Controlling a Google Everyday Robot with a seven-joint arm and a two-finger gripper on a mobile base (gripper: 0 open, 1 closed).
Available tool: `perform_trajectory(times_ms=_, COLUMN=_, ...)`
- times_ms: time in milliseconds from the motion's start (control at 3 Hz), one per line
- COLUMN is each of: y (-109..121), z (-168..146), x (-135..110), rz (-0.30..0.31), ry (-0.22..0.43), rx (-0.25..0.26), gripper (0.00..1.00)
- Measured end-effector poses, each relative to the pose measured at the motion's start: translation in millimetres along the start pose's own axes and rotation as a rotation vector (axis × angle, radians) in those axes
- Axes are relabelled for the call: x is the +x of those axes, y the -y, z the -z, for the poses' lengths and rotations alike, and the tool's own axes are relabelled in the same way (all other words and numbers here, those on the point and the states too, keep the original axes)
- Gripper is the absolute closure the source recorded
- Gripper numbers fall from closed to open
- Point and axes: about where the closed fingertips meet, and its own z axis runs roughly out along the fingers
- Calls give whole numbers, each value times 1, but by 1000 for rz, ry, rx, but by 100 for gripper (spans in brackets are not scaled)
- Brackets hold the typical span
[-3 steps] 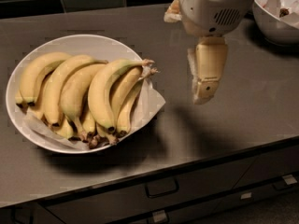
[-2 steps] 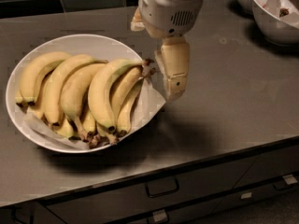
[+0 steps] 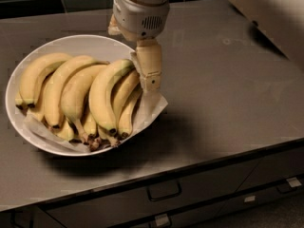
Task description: Pick banana from white bowl
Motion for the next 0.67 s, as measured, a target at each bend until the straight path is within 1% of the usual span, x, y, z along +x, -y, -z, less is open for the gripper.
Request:
perform_trajectory(times_ms=333, y=6, z=-1, x=-10, rz=21, ry=8, rx=14, gripper=9)
perform_trajectory(times_ms=667, y=7, z=2, x=-32, rz=60, ry=4, rx=-4, gripper=9)
